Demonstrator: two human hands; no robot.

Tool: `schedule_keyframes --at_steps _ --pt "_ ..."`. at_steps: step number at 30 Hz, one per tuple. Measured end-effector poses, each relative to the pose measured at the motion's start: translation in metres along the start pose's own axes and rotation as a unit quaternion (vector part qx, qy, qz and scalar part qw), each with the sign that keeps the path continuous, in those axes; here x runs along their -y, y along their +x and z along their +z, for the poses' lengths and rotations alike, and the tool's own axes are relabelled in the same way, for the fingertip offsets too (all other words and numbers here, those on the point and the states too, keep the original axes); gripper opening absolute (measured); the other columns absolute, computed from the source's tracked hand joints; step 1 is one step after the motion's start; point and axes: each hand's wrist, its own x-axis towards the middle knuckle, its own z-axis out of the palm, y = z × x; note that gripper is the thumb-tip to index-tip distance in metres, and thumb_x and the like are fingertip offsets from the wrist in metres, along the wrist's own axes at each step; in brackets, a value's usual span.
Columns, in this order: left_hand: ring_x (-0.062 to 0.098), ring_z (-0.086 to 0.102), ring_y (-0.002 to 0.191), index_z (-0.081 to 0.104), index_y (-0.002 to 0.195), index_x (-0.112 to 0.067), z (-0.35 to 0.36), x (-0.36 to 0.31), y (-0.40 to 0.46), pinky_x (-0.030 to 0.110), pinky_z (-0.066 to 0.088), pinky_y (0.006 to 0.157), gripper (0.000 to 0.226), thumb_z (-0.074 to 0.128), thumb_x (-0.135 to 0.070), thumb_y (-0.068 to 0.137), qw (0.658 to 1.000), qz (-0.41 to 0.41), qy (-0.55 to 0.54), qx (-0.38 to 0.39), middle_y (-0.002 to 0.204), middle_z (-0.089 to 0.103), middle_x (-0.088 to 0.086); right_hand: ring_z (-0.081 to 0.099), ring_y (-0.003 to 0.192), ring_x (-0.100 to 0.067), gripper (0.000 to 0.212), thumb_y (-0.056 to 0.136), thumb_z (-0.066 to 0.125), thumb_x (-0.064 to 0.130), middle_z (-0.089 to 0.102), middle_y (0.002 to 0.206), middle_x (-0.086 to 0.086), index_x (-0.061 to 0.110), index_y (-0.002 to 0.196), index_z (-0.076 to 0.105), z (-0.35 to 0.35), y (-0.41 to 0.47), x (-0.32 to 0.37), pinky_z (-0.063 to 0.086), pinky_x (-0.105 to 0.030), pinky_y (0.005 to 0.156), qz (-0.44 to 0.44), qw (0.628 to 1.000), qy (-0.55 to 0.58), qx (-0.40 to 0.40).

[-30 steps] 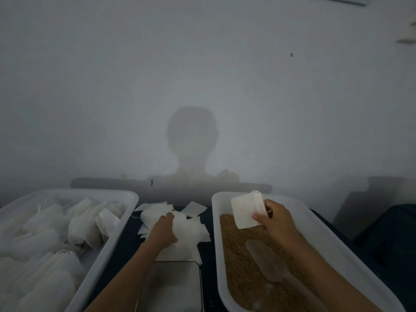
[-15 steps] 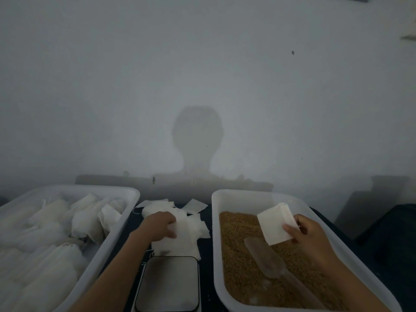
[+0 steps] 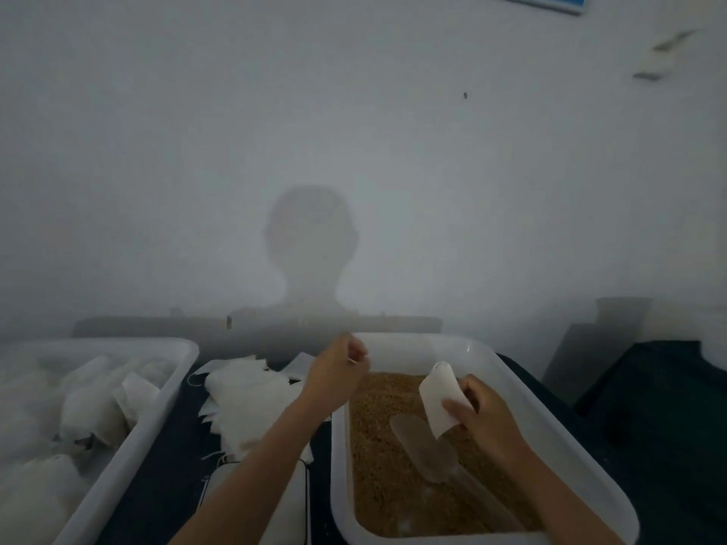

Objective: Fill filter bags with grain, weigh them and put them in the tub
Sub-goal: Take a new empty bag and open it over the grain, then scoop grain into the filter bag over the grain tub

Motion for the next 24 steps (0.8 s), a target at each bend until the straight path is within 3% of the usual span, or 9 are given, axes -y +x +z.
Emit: schedule_keyframes --at_steps 3,6,9,11,14,16,19,21,24 --pt "0.003 0.051 0.076 0.048 0.091 -0.019 0.038 -0.027 -0.006 0.013 0.042 0.065 0.011 0.058 -0.023 0.09 0.993 0.028 -0.067 0.089 0.084 0.052 -0.01 0.065 0.078 -0.002 0.009 0.084 0.058 0.044 0.065 0.088 0.018 0.051 0.089 0.055 0.001 -0.005 0.002 0.059 -0.033 0.067 -0.011 1.0 0.007 0.004" --pt "0.005 0.048 0.072 0.045 0.082 -0.02 0.068 -0.034 -0.015 0.019 0.039 0.068 0.019 0.06 -0.03 0.09 0.985 0.022 -0.093 0.142 0.078 0.049 -0.008 0.065 0.078 -0.006 0.014 0.083 0.052 0.056 0.067 0.09 0.011 0.045 0.09 0.057 0.004 -0.008 0.009 0.058 -0.032 0.073 -0.015 1.0 0.002 0.007" --pt "0.014 0.055 0.079 0.048 0.075 -0.02 0.081 -0.029 -0.02 0.029 0.046 0.072 0.023 0.06 -0.035 0.089 0.985 0.007 -0.086 0.151 0.078 0.053 -0.005 0.062 0.077 -0.011 0.01 0.092 0.055 0.037 0.067 0.093 -0.004 0.028 0.092 0.06 0.007 -0.01 0.017 0.054 -0.02 0.072 -0.02 0.999 -0.043 -0.016" --pt "0.017 0.059 0.081 0.053 0.074 -0.017 0.082 -0.025 -0.022 0.036 0.05 0.076 0.023 0.06 -0.033 0.09 0.984 0.008 -0.103 0.146 0.079 0.057 0.0 0.062 0.073 -0.005 0.019 0.093 0.052 0.039 0.065 0.083 0.0 0.022 0.093 0.06 0.007 -0.013 0.021 0.049 -0.01 0.06 -0.04 0.999 -0.031 -0.007" --pt "0.022 0.06 0.082 0.053 0.073 -0.019 0.081 -0.02 -0.027 0.039 0.051 0.079 0.021 0.059 -0.029 0.091 0.983 0.02 -0.105 0.147 0.082 0.06 0.005 0.058 0.066 0.006 0.01 0.094 0.052 0.032 0.06 0.075 0.005 0.025 0.087 0.054 0.007 -0.017 0.026 0.048 -0.009 0.058 -0.056 0.997 -0.008 0.057" --pt "0.024 0.06 0.08 0.05 0.072 -0.016 0.082 -0.015 -0.029 0.039 0.05 0.077 0.024 0.057 -0.028 0.092 0.985 0.024 -0.081 0.15 0.082 0.058 0.007 0.062 0.069 -0.001 0.006 0.094 0.054 0.028 0.062 0.082 0.004 0.024 0.089 0.053 0.008 -0.017 0.026 0.052 -0.017 0.063 -0.046 0.993 0.007 0.112" --pt "0.018 0.052 0.073 0.054 0.076 -0.005 0.08 -0.009 -0.028 0.036 0.044 0.069 0.024 0.055 -0.022 0.093 0.983 0.007 -0.115 0.147 0.075 0.053 0.006 0.064 0.078 -0.017 0.016 0.093 0.054 0.032 0.063 0.09 0.001 0.017 0.094 0.053 0.009 -0.017 0.025 0.054 -0.025 0.068 -0.032 0.984 0.075 0.155" --pt "0.014 0.053 0.071 0.054 0.071 -0.014 0.078 -0.008 -0.027 0.031 0.043 0.068 0.021 0.054 -0.013 0.092 0.979 0.01 -0.144 0.147 0.071 0.054 -0.002 0.063 0.076 -0.016 0.02 0.093 0.051 0.034 0.062 0.086 0.001 0.014 0.092 0.054 0.008 -0.018 0.026 0.053 -0.025 0.067 -0.03 0.982 0.116 0.146" --pt "0.005 0.046 0.061 0.049 0.066 -0.019 0.078 -0.008 -0.027 0.02 0.037 0.062 0.026 0.061 -0.016 0.089 0.979 0.062 -0.12 0.156 0.065 0.049 -0.009 0.062 0.069 -0.01 0.033 0.087 0.047 0.043 0.062 0.076 0.004 0.012 0.084 0.057 0.007 -0.018 0.029 0.051 -0.02 0.062 -0.011 0.978 0.173 0.119"
